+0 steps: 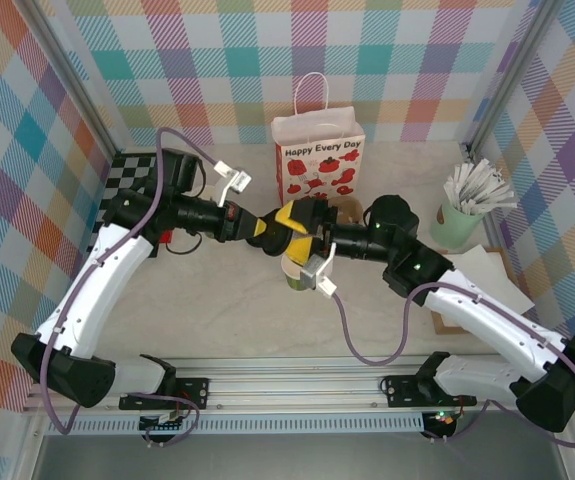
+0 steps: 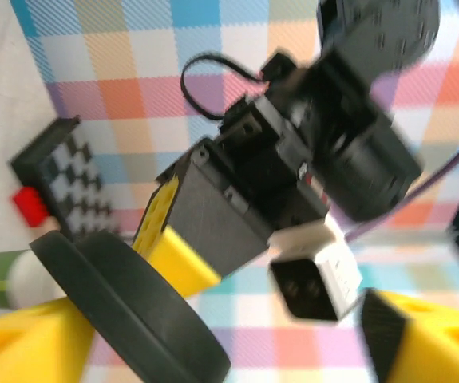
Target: Pack the takeout coffee
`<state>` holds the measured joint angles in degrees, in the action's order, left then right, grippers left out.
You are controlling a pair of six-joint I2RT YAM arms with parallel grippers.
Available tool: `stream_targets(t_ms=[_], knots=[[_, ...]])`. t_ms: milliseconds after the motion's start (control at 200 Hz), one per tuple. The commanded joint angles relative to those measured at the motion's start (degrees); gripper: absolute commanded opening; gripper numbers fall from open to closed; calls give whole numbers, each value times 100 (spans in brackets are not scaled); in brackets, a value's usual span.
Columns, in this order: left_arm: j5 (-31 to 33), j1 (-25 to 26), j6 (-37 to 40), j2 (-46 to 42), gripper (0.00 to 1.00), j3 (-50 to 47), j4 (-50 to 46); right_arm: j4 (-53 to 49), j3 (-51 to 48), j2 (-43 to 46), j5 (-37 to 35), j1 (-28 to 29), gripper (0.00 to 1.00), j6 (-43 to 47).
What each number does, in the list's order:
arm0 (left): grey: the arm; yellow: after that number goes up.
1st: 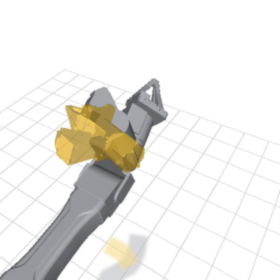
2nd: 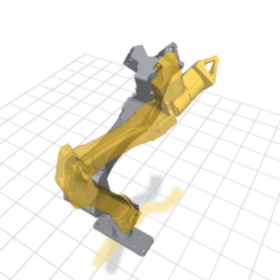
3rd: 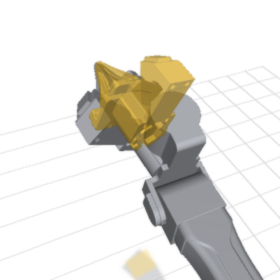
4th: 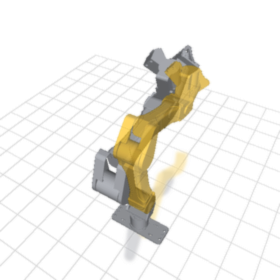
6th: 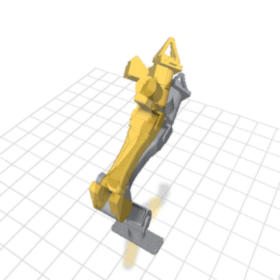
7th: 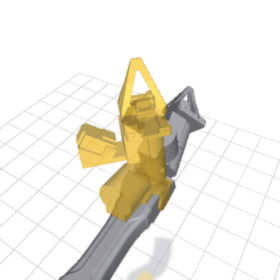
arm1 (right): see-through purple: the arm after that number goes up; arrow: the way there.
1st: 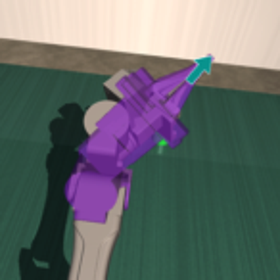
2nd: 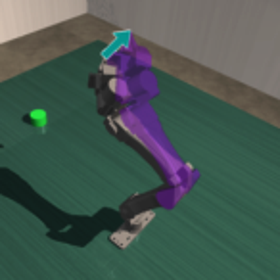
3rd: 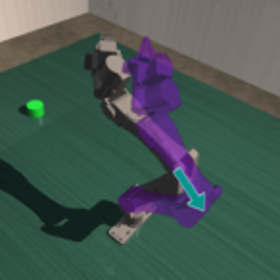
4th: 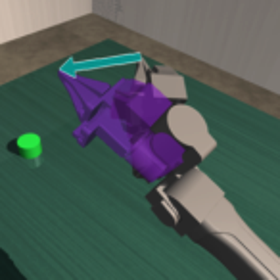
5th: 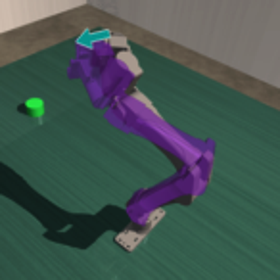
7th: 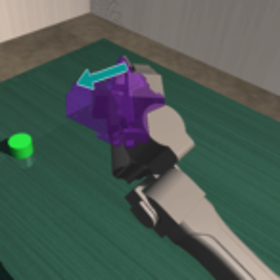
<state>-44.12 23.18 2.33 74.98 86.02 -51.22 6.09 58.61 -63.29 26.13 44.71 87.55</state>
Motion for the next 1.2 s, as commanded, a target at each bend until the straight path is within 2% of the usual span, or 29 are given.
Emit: stream_targets(t_ms=[0, 95, 165, 210, 250, 295, 355, 440, 510, 680, 945, 1195], knots=[[1302, 71, -454, -202, 0, -176, 344, -1357, 58, 190, -821, -70, 100, -2547], [2233, 127, -767, -84, 0, -188, 50, -1248, -253, 415, -1534, -68, 100, -4344], [2834, 283, -1145, 19, 0, -232, -45, -1213, -340, 522, -2544, -161, 100, -6489], [3134, 441, -1436, 123, 0, -236, -79, -1598, -184, 475, -3185, -358, 100, -7989], [3375, 630, -1663, 253, 0, -189, -155, -2125, 9, 385, -3337, -644, 100, -9123], [3710, 842, -1931, 463, 0, -67, -338, -2587, 59, 271, -3336, -989, 100, -10159], [4109, 1109, -2269, 780, 0, 139, -684, -2895, -51, 191, -2995, -1331, 100, -11034], [4486, 1468, -2667, 1238, 0, 415, -1163, -3088, -303, 29, -1835, -1861, 100, -12091], [4637, 1731, -2875, 1507, 0, 515, -1250, -3163, -461, -186, -1198, -2090, 100, -12832], [4731, 2025, -3172, 1955, 0, 563, -964, -2826, -745, -785, 92, -2133, 98, -13486], [4769, 2130, -3293, 2350, 0, 486, -656, -2067, -1168, -1104, 884, -2137, 92, -13227], [4517, 2138, -3216, 2526, 0, 459, -362, -1825, -1279, -1422, 1000, -2124, 90, -13188]])
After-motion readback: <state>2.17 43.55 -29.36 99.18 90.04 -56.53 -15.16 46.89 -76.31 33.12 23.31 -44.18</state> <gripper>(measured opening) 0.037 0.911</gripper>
